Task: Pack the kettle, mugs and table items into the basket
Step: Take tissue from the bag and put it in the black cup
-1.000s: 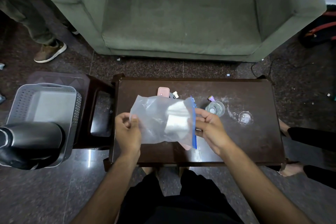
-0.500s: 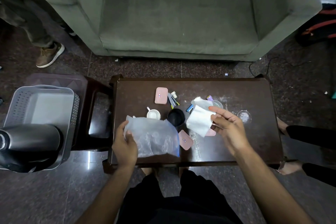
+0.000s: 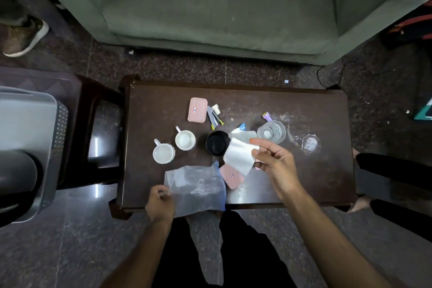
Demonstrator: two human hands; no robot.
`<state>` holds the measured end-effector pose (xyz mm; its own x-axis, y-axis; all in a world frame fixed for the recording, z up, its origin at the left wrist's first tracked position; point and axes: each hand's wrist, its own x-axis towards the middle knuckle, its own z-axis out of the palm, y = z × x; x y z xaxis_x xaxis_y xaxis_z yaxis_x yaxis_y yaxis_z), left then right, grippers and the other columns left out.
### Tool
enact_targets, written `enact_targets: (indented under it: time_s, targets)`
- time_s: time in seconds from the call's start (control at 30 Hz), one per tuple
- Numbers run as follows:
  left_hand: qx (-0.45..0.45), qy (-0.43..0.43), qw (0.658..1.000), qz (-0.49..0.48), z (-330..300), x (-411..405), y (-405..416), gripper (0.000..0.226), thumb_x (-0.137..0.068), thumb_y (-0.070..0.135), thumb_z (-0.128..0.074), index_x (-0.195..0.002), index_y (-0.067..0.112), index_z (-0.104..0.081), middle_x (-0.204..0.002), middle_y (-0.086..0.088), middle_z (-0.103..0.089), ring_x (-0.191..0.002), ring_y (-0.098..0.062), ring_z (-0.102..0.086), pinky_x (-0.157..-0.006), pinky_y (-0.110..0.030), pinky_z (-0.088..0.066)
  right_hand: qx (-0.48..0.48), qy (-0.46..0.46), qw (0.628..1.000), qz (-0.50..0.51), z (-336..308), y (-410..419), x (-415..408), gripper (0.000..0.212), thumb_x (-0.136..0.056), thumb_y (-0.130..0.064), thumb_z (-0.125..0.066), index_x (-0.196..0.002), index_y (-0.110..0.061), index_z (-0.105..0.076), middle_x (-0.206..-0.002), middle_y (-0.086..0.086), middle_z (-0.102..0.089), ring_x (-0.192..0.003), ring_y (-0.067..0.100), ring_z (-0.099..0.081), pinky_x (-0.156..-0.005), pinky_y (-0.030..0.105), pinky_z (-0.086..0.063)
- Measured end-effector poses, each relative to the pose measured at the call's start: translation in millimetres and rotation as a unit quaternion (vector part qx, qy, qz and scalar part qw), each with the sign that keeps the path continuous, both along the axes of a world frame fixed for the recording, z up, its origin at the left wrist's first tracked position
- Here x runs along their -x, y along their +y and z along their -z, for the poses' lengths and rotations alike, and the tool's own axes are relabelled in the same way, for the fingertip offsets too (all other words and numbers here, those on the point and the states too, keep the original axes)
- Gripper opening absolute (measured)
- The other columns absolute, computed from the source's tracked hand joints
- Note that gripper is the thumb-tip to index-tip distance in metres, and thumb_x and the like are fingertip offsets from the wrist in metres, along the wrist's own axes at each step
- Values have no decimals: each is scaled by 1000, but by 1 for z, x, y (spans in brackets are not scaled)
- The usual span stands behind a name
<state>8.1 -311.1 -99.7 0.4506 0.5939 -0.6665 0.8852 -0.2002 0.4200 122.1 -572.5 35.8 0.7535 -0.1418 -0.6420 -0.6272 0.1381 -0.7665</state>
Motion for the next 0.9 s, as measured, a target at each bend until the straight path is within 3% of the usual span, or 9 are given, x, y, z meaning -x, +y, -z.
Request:
enact_targets:
  time_s: [0.13,0.23,0.43,0.53,0.6,0.67,0.73,0.83,0.9]
  targets:
    - [-18,23,999,-46,26,-5,4,7,-90,5,-62,-94,9,-67,-99,-18,-73,-101,-39,-66,-88,-36,-47,10,-10,999,-41,19,2,-6,32,-87,13,-65,-108,-10,-74,-76,9,-47,-67,14,-44,-68,26,-40]
    - [-25,7,998,-54,40,-15,8,7,-89,6,-64,-94,8,-68,-97,-17,-74,-98,-38,-67,-88,-36,-48,20,-20,997,-74,31,3,-9,35,-83,14,-70,-107,-11,-75,-84,14,-46,-68,12,-45,-64,14,-44]
    - [-74,-8,996,-42,34,-36,18,22,-87,12,-69,-105,0,-65,-111,-24,-67,-110,-42,-61,-96,-44,-46,37,-19,996,-85,42,11,-10,35,-80,12,-75,-100,-17,-78,-66,-9,-46,-59,-1,-45,-62,9,-45]
    - [-127,-97,985,-64,4,-46,12,20,-89,8,-67,-106,1,-62,-110,-24,-64,-105,-44,-62,-93,-48,-49,35,-21,996,-84,37,17,-10,33,-81,10,-76,-94,-20,-80,-66,-10,-41,-61,1,-41,-63,11,-42]
    - [-59,-210,975,-52,-23,-57,-2,18,-91,4,-67,-107,4,-61,-103,-17,-67,-96,-40,-64,-89,-43,-52,25,-21,996,-84,32,21,-10,31,-82,8,-76,-94,-20,-80,-68,-8,-41,-63,4,-40,-65,12,-41]
    - [71,-273,959,28,-54,-73,-15,21,-94,18,-68,-114,16,-61,-109,1,-68,-105,-21,-66,-90,-25,-51,5,-16,997,-81,27,24,-10,27,-83,6,-76,-94,-18,-80,-70,-4,-44,-64,6,-42,-65,13,-42]
    - [178,-298,923,165,-80,-91,-24,38,-94,37,-66,-129,27,-57,-132,12,-62,-126,-3,-55,-99,-10,-41,-49,-1,997,-68,21,28,-10,24,-85,5,-74,-97,-16,-79,-69,-2,-57,-63,6,-52,-65,16,-47]
    - [227,-312,858,338,-98,-114,-30,58,-89,44,-71,-142,34,-50,-151,19,-47,-146,-5,-36,-116,-18,-28,-131,28,988,-72,13,31,-11,22,-82,-5,-77,-104,-12,-78,-79,5,-67,-73,12,-65,-74,25,-56]
    - [187,-323,839,396,-99,-124,-34,46,-87,38,-77,-130,30,-63,-144,20,-55,-147,-4,-34,-120,-28,-27,-147,36,984,-91,10,32,-12,30,-76,-14,-80,-106,-11,-79,-89,14,-65,-82,20,-63,-84,34,-53]
